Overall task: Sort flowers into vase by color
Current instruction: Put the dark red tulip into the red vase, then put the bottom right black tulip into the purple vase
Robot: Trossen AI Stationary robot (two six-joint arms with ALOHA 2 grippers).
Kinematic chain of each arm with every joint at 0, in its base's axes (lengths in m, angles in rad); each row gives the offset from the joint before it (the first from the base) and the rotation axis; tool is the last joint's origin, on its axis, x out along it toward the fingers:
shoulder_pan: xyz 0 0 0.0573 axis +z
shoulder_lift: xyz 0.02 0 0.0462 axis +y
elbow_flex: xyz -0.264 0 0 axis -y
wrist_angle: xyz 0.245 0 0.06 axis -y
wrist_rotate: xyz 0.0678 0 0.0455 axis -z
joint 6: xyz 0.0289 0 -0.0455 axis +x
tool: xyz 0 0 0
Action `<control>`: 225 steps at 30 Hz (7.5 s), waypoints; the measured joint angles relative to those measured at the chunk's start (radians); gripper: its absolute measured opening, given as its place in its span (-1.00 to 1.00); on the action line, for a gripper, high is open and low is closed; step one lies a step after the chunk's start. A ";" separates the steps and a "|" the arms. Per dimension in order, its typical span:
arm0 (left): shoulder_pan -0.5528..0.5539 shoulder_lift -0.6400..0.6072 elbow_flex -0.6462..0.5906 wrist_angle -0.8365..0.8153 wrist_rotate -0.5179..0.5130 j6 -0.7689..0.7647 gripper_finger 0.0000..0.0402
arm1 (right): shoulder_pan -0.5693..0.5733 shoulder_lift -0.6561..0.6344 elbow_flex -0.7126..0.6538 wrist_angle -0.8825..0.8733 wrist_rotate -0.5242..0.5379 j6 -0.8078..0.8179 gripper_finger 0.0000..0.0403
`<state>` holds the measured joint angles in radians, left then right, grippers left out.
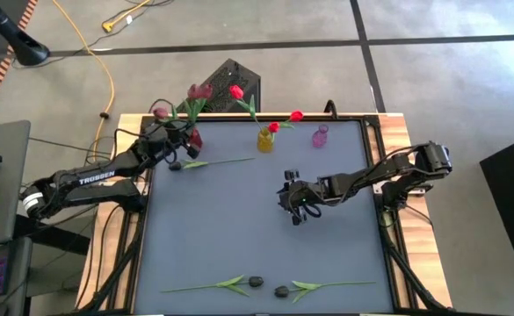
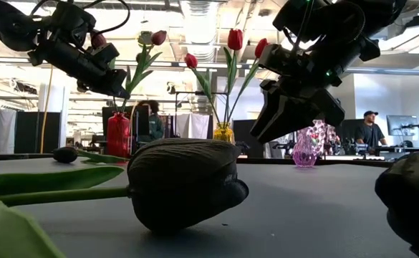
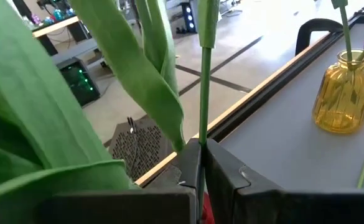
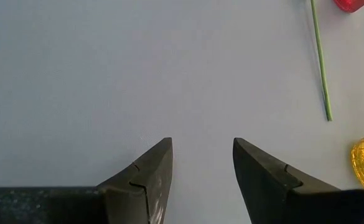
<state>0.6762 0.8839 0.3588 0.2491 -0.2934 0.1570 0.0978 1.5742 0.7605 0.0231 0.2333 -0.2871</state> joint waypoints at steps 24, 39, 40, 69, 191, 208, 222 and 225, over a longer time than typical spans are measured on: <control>0.000 -0.001 0.000 -0.034 -0.001 -0.003 -0.39 | -0.002 0.000 0.000 0.012 0.000 -0.010 -0.04; 0.000 -0.001 0.000 -0.053 0.080 -0.025 -0.38 | -0.002 0.000 0.000 0.016 0.000 -0.012 -0.04; 0.000 -0.001 0.000 -0.060 0.081 -0.026 -0.38 | -0.002 0.000 0.000 0.015 0.000 -0.012 -0.04; 0.000 -0.001 0.129 -0.345 0.105 -0.074 -0.38 | -0.002 0.000 0.000 0.023 0.000 -0.011 -0.04; -0.731 0.406 0.069 0.336 0.603 -0.177 -0.64 | 0.496 0.000 0.378 -0.850 -0.295 0.993 -0.04; -0.731 0.511 0.122 0.340 0.608 -0.168 -0.64 | 0.774 0.002 0.376 -0.805 -0.149 1.180 -0.04; -0.732 0.511 0.122 0.334 0.609 -0.130 -0.64 | 0.819 0.192 0.375 -0.691 -0.156 1.127 -0.04; -0.732 0.511 0.122 0.333 0.609 -0.108 -0.64 | 0.816 0.245 0.375 -0.674 -0.186 1.128 -0.04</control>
<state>-0.0555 1.3945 0.4808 0.5819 0.3153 0.0494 0.9140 1.8191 1.1358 -0.6504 0.0473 0.8408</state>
